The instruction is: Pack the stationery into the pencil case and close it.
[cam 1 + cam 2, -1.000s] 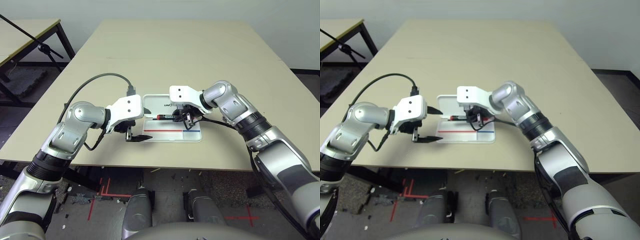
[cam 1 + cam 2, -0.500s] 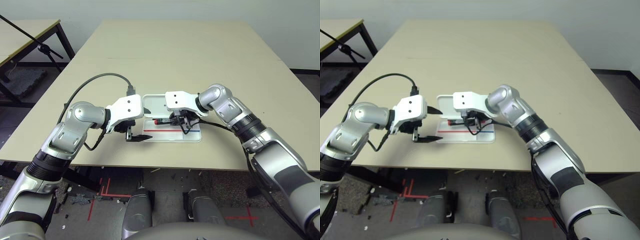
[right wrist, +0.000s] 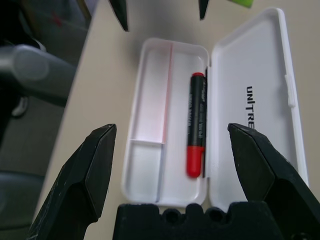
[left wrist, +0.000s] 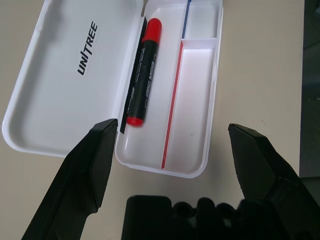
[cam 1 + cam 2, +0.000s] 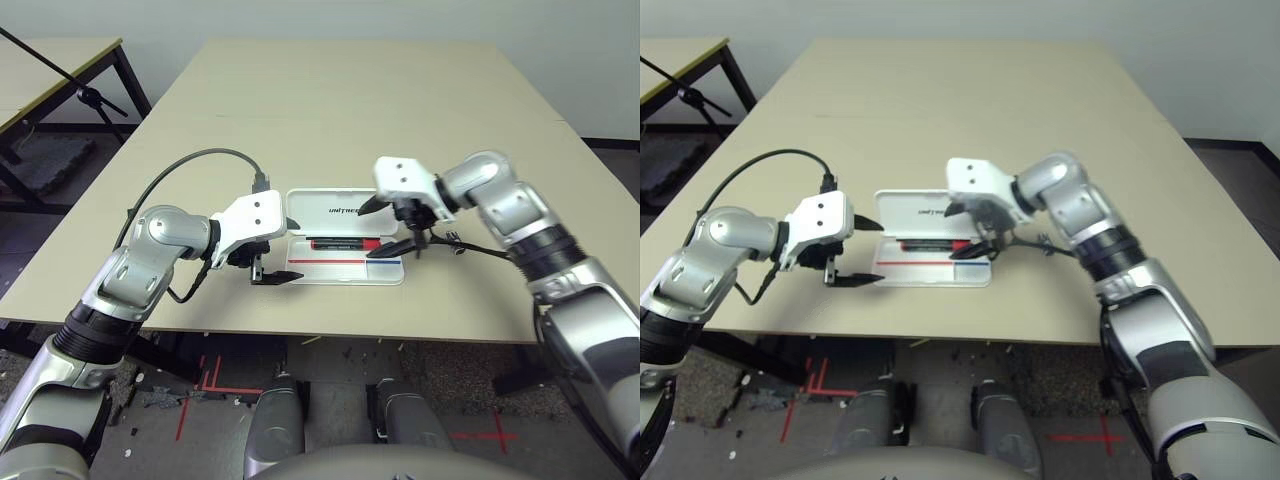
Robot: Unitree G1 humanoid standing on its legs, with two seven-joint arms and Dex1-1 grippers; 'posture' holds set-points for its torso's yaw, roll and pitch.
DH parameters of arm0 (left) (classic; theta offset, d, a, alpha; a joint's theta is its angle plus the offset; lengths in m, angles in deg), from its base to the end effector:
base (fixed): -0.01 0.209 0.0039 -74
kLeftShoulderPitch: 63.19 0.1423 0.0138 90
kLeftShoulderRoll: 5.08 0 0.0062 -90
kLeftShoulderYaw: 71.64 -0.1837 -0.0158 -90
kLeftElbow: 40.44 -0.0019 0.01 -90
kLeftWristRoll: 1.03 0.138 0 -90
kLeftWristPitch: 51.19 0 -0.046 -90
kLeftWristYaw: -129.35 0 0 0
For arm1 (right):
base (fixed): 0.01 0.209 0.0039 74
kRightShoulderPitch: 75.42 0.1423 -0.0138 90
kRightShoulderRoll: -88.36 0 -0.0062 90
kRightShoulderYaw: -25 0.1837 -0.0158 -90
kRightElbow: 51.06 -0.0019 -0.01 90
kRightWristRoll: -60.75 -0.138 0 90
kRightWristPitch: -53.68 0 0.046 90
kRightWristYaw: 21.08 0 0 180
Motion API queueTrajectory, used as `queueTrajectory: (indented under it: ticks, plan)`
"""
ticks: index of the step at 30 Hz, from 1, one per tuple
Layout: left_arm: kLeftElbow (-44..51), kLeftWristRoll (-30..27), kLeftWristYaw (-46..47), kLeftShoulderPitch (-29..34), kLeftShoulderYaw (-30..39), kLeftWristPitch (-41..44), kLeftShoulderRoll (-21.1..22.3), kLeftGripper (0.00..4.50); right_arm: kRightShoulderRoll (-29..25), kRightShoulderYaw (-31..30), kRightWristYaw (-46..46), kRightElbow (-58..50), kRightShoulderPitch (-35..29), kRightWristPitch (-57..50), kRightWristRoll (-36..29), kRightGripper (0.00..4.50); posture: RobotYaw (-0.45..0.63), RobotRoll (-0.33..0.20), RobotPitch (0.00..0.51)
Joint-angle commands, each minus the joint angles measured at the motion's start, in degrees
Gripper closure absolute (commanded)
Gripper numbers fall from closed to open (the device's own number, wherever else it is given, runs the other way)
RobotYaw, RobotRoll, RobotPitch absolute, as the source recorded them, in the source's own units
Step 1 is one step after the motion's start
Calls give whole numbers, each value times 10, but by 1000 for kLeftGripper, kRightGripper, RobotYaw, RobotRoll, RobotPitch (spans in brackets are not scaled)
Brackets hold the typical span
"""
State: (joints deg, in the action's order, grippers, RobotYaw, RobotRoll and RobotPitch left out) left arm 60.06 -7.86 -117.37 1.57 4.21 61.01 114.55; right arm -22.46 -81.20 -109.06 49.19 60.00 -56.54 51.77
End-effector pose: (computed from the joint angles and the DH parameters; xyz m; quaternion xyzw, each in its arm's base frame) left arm 0.2585 0.2102 0.1766 0.3361 0.1437 -0.5675 0.7378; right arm 0.3139 -0.1906 0.2114 -0.2725 0.1386 0.6936 0.6523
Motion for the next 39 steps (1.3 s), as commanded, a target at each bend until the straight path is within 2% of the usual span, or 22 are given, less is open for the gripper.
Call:
queueTrajectory:
  ticks: [1, 5, 12, 21, 30, 39]
  plan:
    - [4, -3, 5, 9, 9, 5, 7, 0, -33, 34, -13, -48, -25, -38, -45, 41, 49, 0, 29]
    - [-4, -2, 4, 11, 15, 0, 10, 0, -61, 57, -5, -92, -53, -74, -82, 41, 39, 0, 29]
    - [1, -8, 10, 1, 21, 13, 2, 0, -62, 49, 21, -105, -68, -77, -85, 41, 38, 0, 27]
    - [-8, 29, 89, -15, 29, 162, 20, 0, -52, 27, 36, -89, -69, -57, -71, 41, 45, 0, 26]
    - [-53, 25, 182, -39, 57, 246, -27, 0, -45, 12, 46, -76, -70, -41, -58, 41, 50, 0, 28]
    - [-144, 30, 309, -89, 109, 353, -83, 0, -45, 2, 53, -74, -73, -35, -52, 41, 50, 0, 33]
